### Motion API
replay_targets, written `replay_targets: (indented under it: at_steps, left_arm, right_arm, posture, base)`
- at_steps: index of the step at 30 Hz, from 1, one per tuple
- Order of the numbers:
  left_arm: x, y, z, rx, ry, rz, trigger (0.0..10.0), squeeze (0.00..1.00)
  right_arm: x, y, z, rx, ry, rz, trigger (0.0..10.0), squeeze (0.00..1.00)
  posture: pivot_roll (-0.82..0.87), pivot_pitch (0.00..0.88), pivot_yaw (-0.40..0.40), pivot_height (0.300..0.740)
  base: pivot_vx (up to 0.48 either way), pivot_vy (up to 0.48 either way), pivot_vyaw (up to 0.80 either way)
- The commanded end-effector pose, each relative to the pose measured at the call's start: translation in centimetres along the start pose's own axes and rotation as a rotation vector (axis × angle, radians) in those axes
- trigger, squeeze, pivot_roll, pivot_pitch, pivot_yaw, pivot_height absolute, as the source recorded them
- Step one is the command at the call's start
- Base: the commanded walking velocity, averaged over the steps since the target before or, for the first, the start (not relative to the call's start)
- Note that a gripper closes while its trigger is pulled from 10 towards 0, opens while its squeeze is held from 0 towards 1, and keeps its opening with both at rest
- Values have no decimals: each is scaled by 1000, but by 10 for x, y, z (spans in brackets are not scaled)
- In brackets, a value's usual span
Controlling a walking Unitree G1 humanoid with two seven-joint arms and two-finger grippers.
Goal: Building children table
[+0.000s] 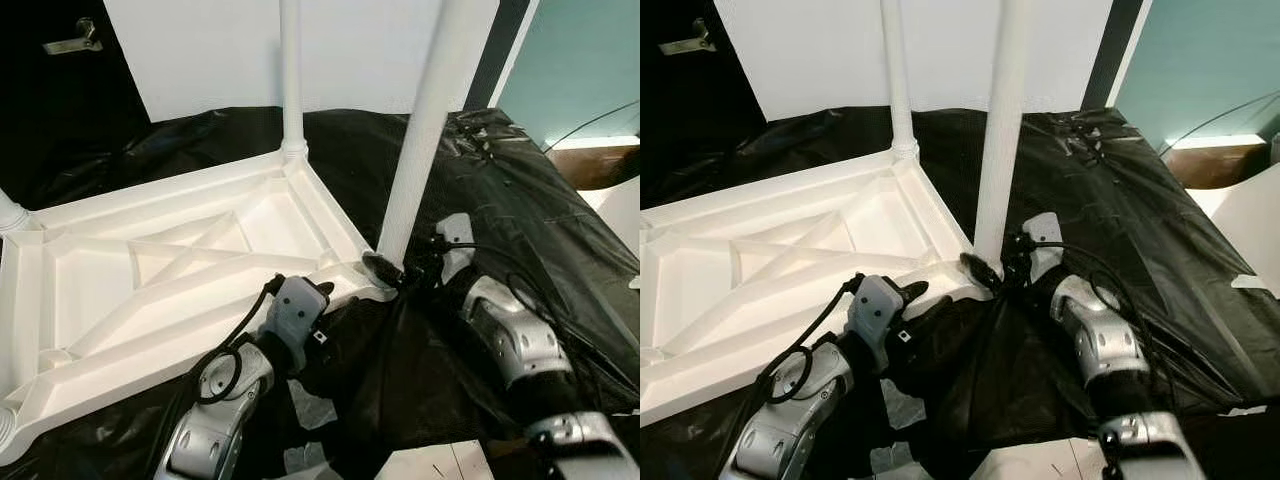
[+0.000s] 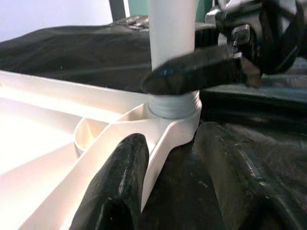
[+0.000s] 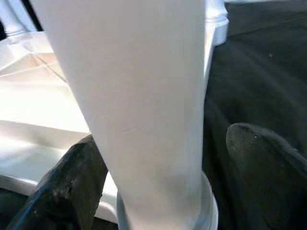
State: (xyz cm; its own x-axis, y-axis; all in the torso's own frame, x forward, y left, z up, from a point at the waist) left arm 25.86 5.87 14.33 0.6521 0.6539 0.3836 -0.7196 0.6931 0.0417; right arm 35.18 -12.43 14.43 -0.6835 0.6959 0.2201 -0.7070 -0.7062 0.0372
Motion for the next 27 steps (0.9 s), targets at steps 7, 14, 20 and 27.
replay_targets:
  at_steps: [7,14,20,27]
  left_arm:
    - [-1,-5,0,13,-3,28,10000,0]
    - [1,-7,1,8,-7,35,10000,0]
    - [1,-6,2,6,-4,42,10000,0]
    - [-1,-5,4,2,6,43,10000,0]
  right_arm:
    - [2,-14,-2,109,76,128,10000,0]
    - [3,-22,0,172,153,202,2353,0]
    - [1,-21,-2,191,167,235,0,0]
    - [-3,-19,-7,172,129,172,10000,0]
  posture:
    - [111,40,-36,740]
    - [115,38,-35,740]
    - [125,43,-43,740]
    - [118,50,-40,740]
  base:
    - [0,0,0]
    - [0,0,0]
    - [0,0,0]
    - [0,0,0]
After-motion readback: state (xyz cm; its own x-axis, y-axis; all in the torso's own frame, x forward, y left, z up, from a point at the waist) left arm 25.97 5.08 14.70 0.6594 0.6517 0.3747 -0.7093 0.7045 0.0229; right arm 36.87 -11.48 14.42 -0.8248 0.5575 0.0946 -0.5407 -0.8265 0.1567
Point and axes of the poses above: a point about 5 cm out from each wrist's last joint towards the gripper, its own y axis pointing back from the gripper into the wrist, its own z axis along the axis of the wrist's last joint, x = y × z, the point moved 3 cm from there along -y, pointing out of the wrist towards the gripper, and after that the axes turned 14 degrees about -y, right-handed, at the moved point
